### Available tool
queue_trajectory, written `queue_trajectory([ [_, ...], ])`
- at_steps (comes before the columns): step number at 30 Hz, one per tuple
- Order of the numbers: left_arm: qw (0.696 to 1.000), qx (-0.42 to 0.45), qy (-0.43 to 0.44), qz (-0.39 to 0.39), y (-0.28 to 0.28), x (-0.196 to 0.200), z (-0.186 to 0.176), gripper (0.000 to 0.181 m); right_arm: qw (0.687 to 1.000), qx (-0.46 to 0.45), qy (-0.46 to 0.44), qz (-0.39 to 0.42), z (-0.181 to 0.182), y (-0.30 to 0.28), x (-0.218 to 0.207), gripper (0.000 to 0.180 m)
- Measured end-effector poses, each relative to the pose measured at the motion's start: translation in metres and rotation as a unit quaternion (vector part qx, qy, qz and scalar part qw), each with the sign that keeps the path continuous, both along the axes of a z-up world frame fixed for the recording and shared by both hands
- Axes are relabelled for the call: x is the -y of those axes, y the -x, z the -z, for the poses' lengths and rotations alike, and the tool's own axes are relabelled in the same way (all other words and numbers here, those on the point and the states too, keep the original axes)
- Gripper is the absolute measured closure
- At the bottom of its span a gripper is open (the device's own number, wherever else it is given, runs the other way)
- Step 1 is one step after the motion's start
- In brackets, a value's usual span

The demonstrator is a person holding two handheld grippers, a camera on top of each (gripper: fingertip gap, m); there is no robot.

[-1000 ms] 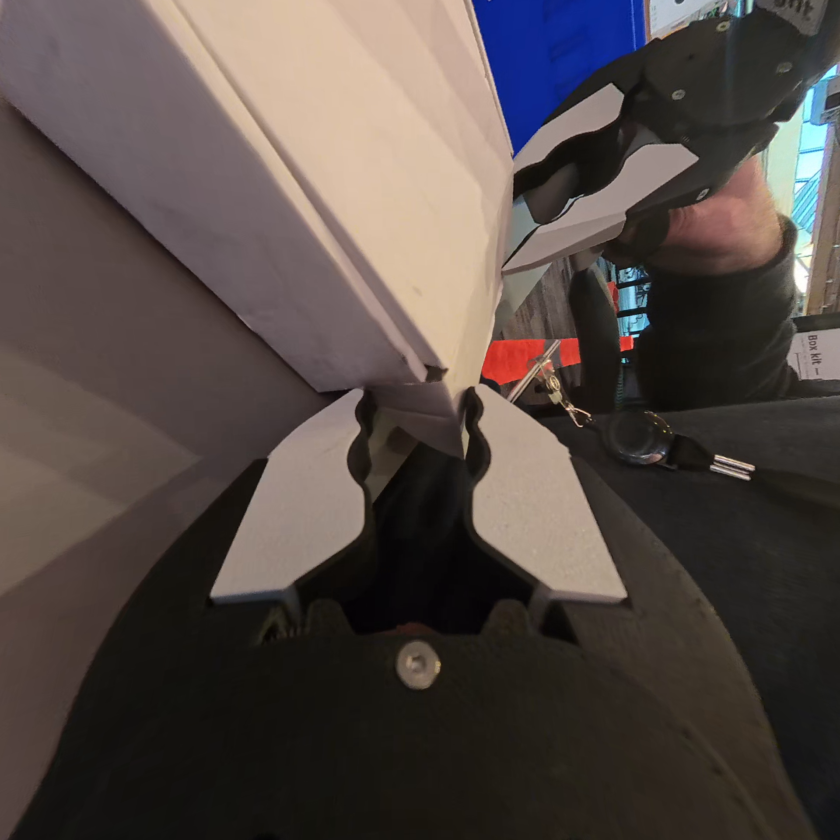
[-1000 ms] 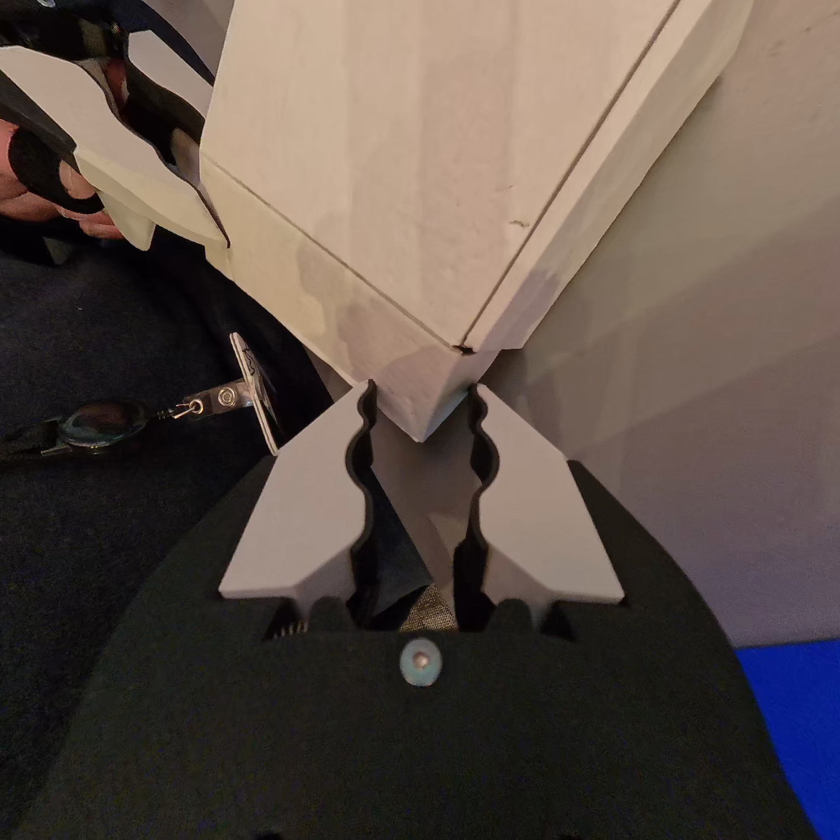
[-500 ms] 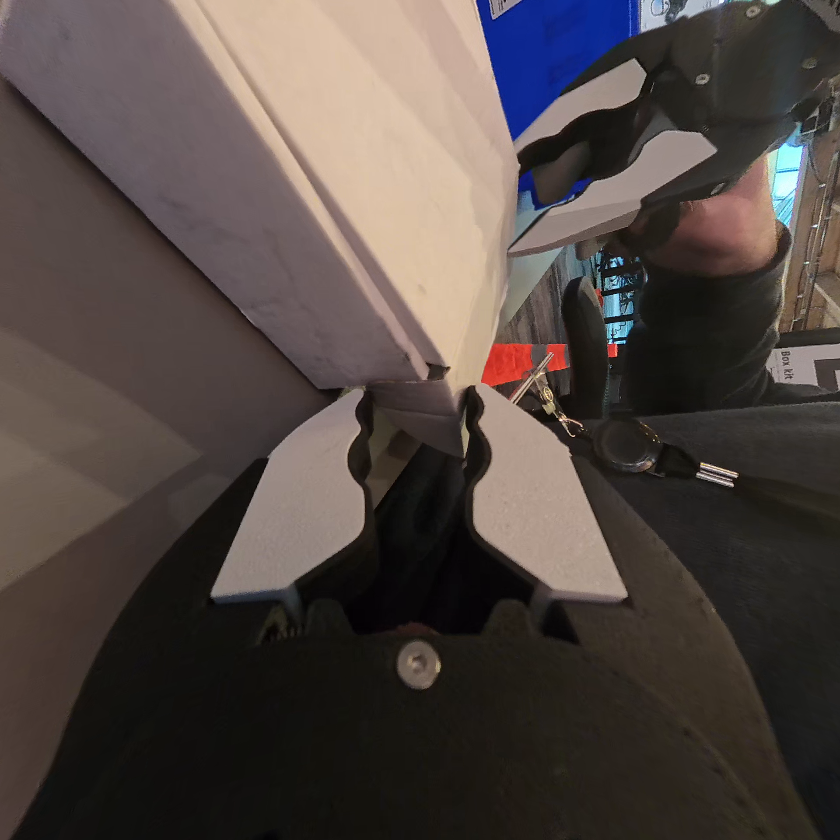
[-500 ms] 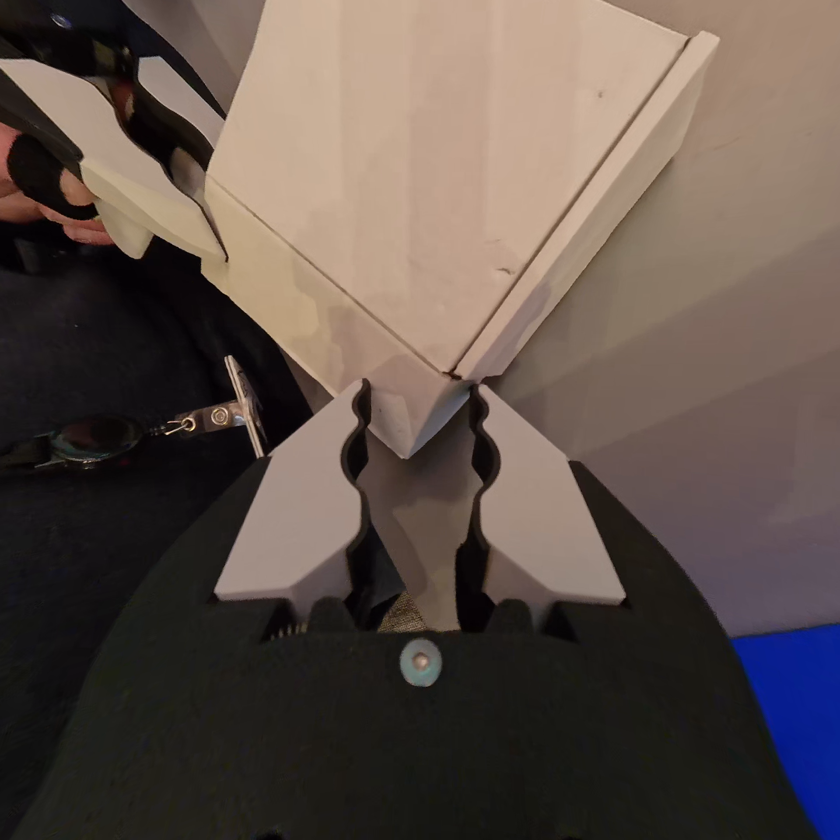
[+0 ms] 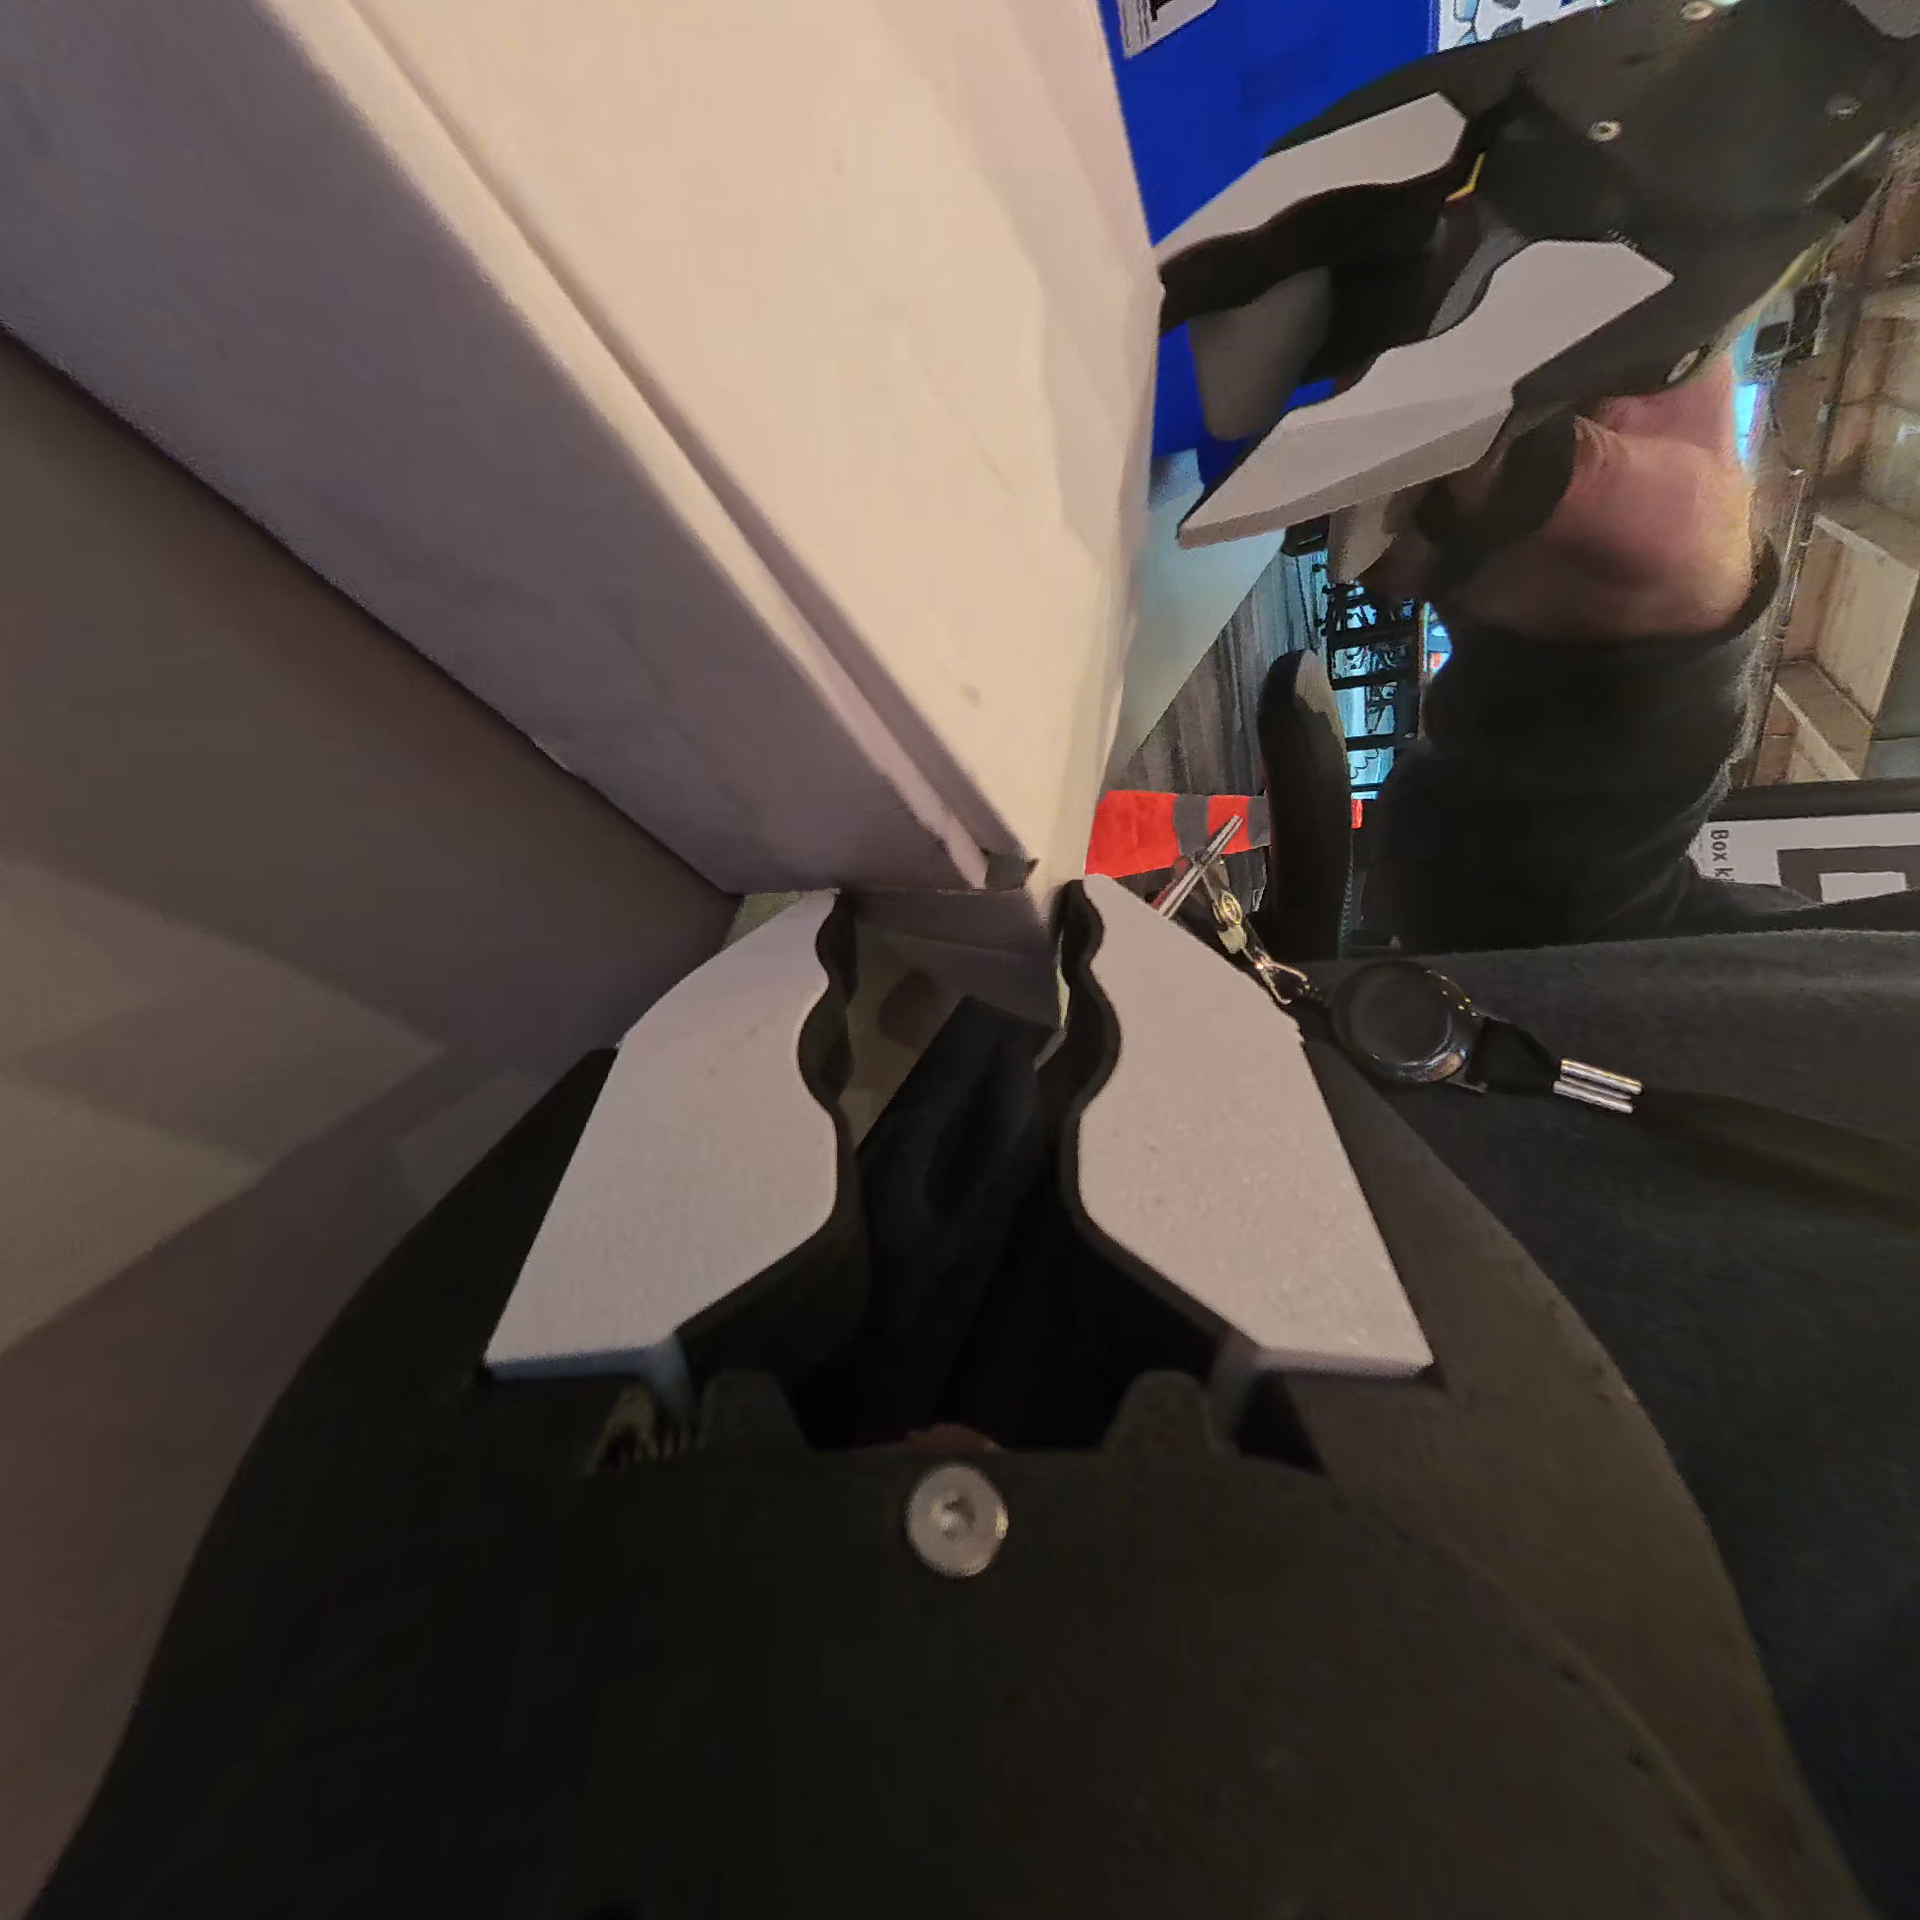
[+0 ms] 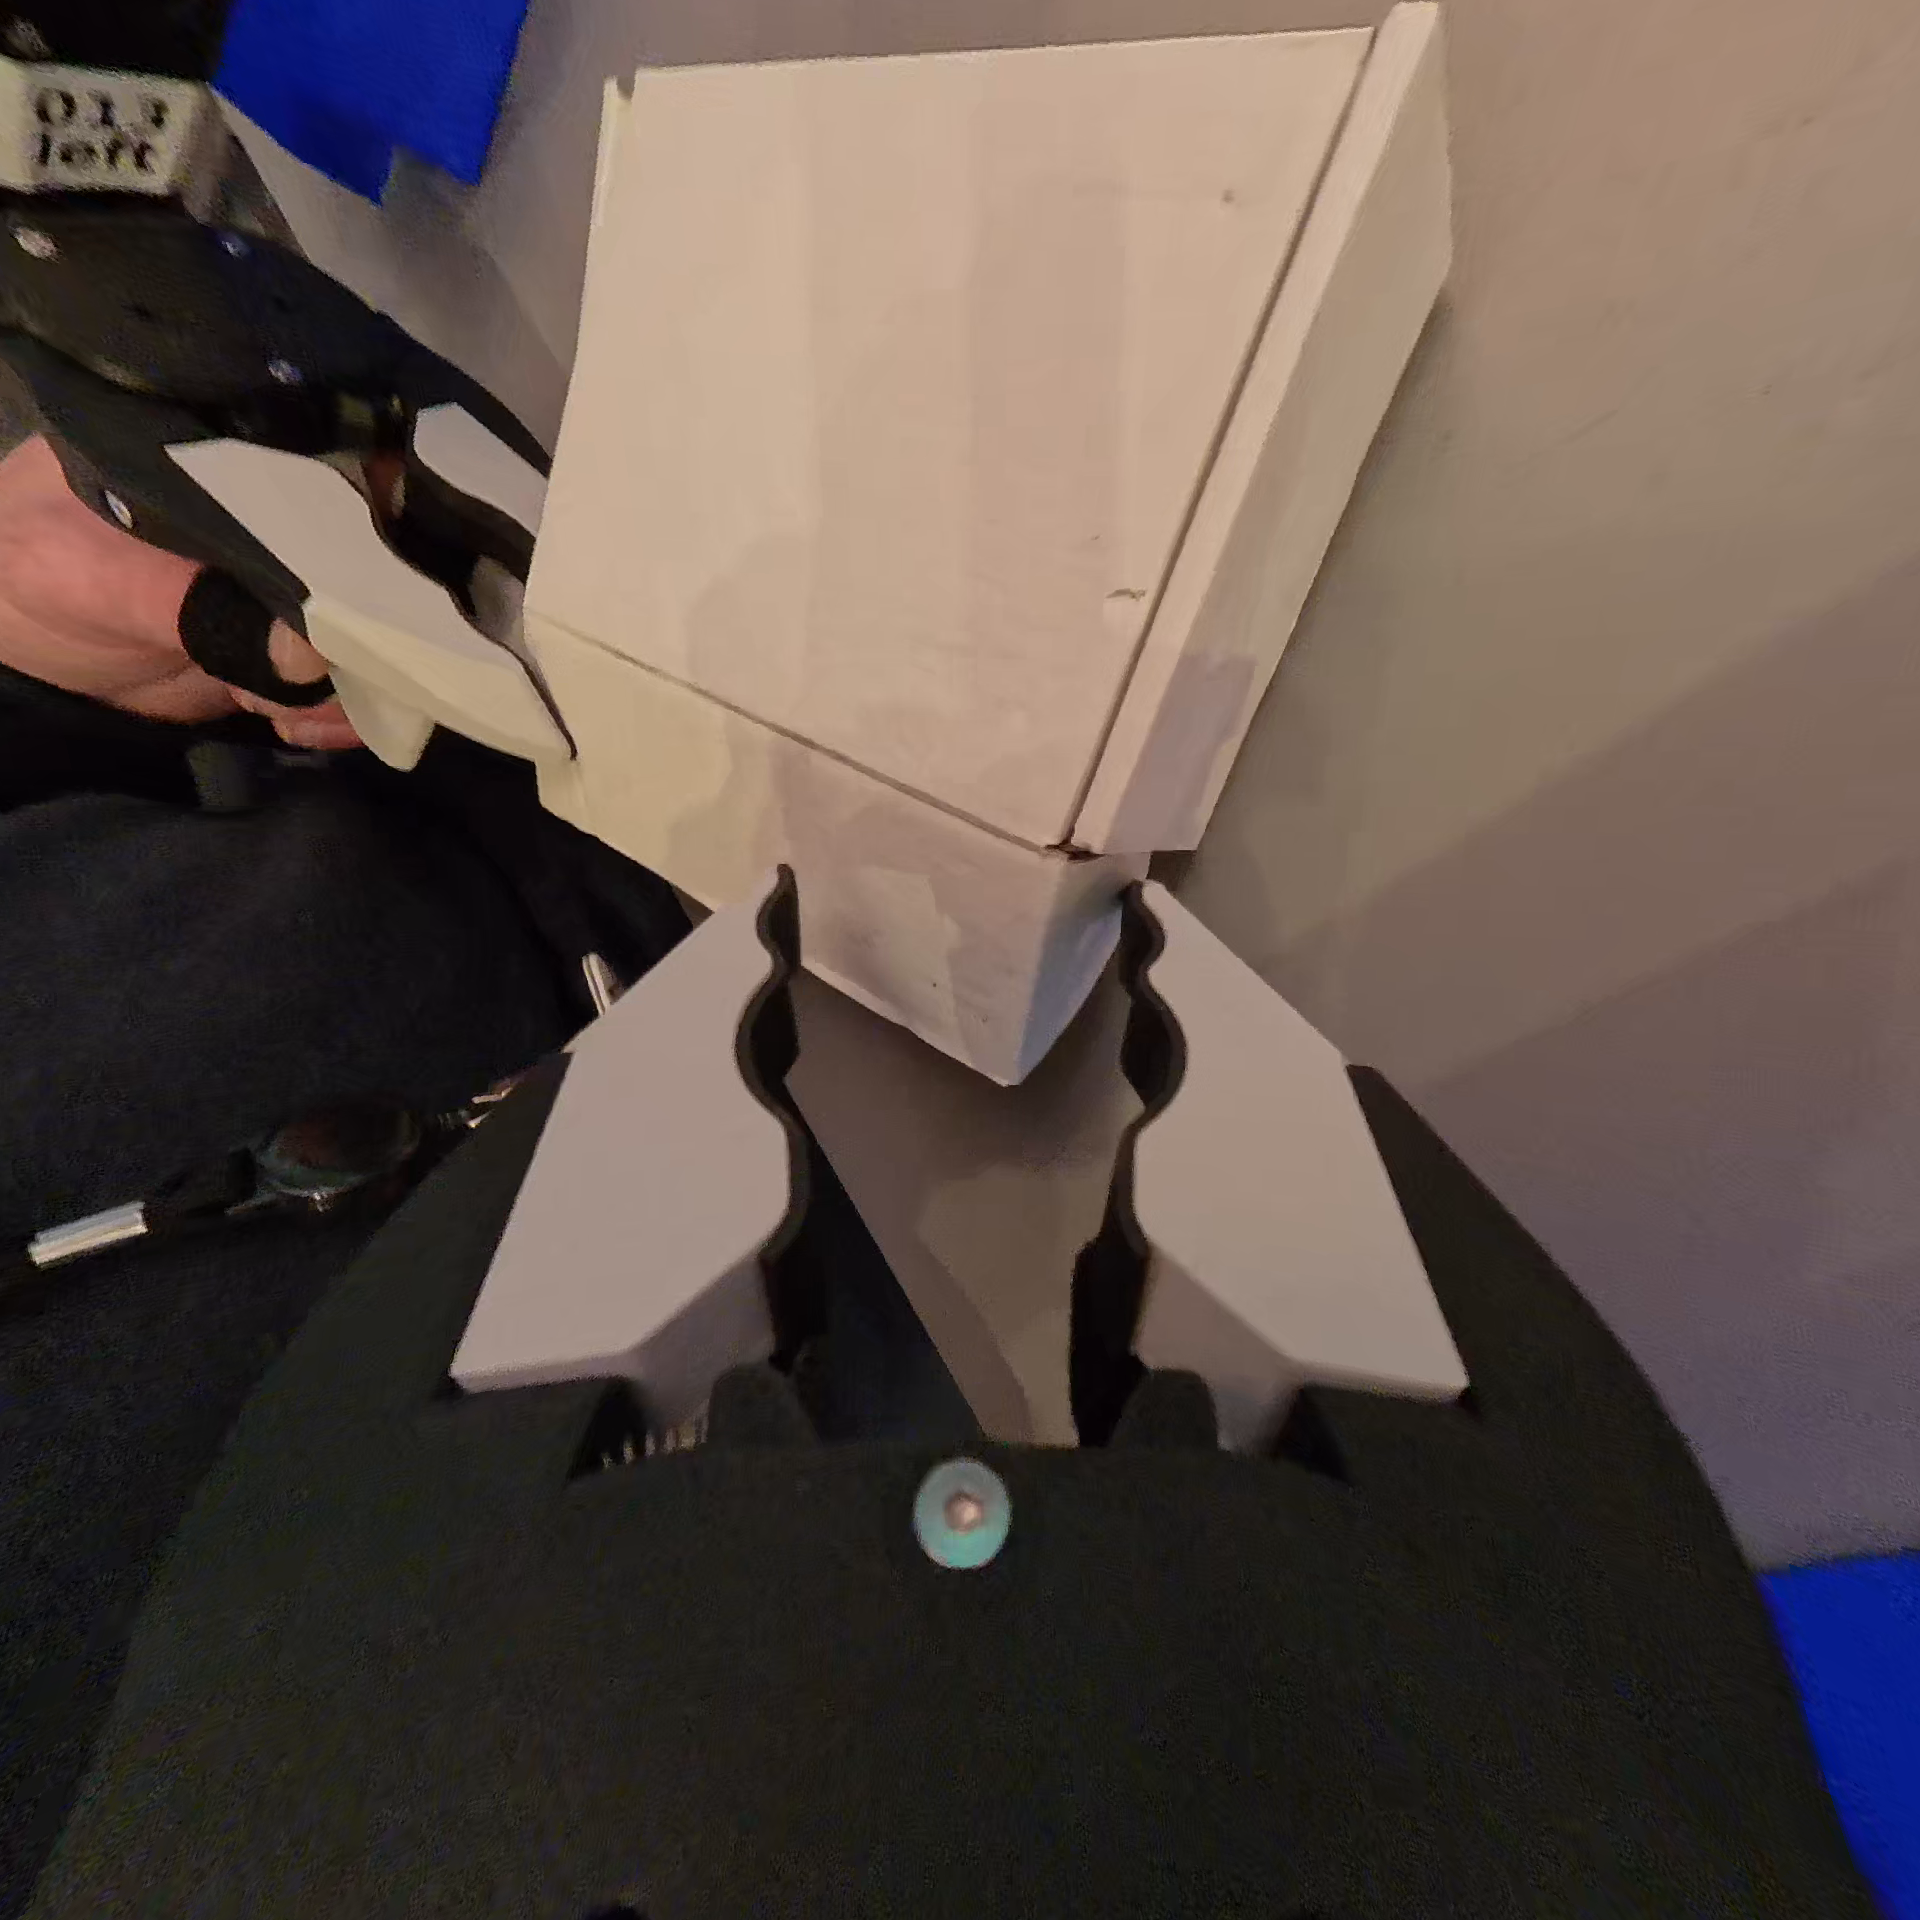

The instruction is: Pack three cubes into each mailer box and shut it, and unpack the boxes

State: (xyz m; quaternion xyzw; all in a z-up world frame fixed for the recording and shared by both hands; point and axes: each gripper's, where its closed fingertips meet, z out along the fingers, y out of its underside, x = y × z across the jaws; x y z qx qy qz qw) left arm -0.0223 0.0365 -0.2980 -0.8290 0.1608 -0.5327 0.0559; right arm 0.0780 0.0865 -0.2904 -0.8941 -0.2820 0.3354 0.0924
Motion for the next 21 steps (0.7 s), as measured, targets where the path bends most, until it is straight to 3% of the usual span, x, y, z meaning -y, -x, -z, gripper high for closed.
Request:
queue_trajectory([
  [7,1.000,-0.008,-0.005,0.012,0.000,0.001,0.000,0.143,0.998,-0.027,0.016,0.047,0.000,0.008,-0.025,0.113],
  [21,0.998,0.031,0.035,-0.033,-0.006,0.003,-0.001,0.144,0.999,-0.003,0.010,0.041,0.010,0.008,-0.028,0.120],
])
